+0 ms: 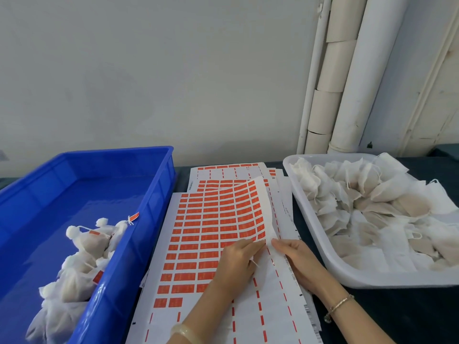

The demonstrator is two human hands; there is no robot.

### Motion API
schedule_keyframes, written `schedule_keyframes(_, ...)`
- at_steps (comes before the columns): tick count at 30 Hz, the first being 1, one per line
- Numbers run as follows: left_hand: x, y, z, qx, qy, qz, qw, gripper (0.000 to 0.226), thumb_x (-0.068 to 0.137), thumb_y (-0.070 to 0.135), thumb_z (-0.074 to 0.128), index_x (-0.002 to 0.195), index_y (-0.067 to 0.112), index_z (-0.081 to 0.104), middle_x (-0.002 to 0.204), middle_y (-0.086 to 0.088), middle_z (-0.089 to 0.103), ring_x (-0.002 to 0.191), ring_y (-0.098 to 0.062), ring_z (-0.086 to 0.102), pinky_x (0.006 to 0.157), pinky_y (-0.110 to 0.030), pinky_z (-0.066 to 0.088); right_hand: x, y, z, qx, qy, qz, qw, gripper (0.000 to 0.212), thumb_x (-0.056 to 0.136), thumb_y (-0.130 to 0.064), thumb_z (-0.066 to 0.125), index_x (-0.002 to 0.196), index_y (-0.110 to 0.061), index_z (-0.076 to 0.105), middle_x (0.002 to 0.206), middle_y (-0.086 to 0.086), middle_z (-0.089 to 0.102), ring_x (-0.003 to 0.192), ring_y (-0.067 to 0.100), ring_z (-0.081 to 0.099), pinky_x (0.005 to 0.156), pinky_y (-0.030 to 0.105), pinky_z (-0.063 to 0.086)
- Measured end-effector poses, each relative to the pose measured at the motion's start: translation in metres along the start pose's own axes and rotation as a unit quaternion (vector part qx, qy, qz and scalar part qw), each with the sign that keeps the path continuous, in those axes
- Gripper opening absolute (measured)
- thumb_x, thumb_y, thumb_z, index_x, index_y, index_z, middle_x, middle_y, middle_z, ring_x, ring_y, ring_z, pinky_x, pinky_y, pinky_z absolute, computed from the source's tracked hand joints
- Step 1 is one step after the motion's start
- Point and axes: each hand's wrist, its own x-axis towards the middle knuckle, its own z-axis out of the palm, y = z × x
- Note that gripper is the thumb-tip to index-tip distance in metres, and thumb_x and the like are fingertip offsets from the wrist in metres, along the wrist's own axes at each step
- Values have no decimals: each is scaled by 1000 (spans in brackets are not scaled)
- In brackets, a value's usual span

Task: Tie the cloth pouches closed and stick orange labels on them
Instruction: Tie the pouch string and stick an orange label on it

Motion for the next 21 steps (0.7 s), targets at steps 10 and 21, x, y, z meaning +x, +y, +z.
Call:
schedule_keyframes(10,2,3,-3,-24,2,-66,998,30,92,21,60,122,23,64,119,8,66,107,-8,61,91,-2,31,-2,0,4,-11,22,-12,1000,41,82,-34,63,106,-2,69,103,28,67,82,39,67,78,41,54)
schedule_keyframes(21,10,1,-8,-181,130,-241,945,15,88,24,66,102,25,69,91,17,65,67,-7,66,55,-10,51,-5,0,6,-28,16,-25,999,25,95,-25,55,104,-7,71,95,16,72,72,23,70,60,27,54)
